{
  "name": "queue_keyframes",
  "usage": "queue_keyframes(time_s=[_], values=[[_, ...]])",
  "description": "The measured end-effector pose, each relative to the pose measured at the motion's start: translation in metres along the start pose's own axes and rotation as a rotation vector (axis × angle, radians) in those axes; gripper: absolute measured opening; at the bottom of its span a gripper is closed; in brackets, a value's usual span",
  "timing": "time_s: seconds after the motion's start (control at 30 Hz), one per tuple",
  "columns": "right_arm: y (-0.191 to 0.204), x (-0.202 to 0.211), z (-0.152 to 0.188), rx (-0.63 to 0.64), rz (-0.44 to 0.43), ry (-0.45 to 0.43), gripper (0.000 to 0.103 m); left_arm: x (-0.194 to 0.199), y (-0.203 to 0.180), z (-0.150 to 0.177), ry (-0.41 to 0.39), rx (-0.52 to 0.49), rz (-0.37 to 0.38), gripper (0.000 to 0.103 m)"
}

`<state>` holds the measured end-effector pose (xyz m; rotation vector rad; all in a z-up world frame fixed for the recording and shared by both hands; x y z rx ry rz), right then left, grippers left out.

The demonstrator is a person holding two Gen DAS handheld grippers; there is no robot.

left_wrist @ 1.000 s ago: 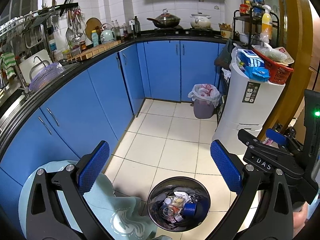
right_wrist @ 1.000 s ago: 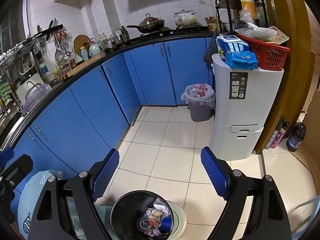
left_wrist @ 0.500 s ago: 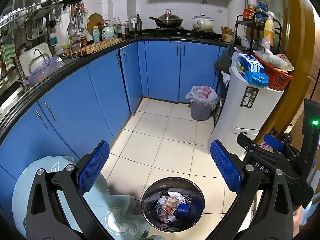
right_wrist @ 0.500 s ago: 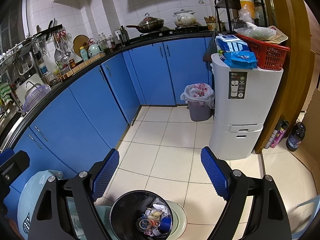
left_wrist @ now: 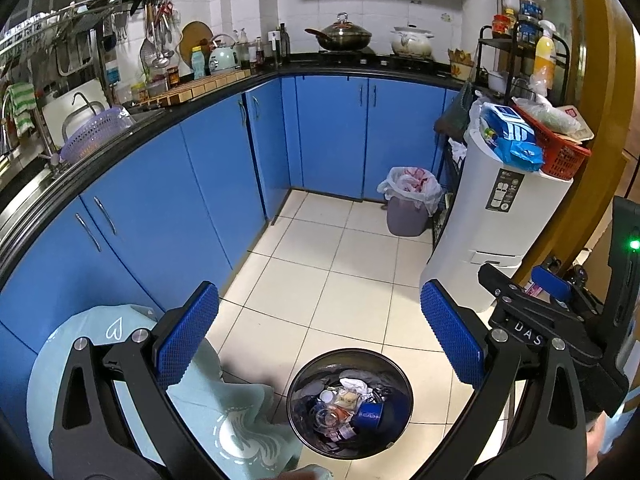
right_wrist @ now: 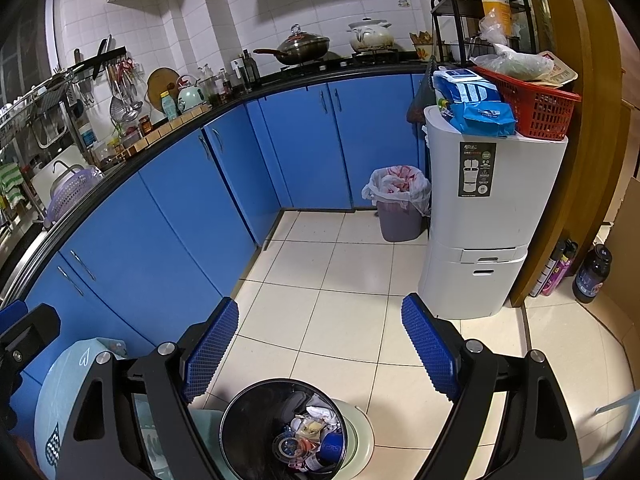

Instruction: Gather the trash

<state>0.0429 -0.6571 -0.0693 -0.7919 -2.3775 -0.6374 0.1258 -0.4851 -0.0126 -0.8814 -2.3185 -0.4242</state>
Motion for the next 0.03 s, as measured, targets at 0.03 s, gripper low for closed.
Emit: queue_keyframes(time_s=[0.03], values=[[0.0007,-0.0001,0.0004,0.001,0.001,0.001,0.082,0.0005,0.0004,0.0003,0.0,-0.003,-0.001,0.099]])
Point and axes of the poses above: each gripper's, at about its wrist camera, not at the fingertips, and x roughly against the way its jaws point, y to its left, z to its underside, the point moved 7 cm from there along -x, roughly the way its jaws point, and after that the axes turned 3 degrees about -x, right-handed, at the moved point
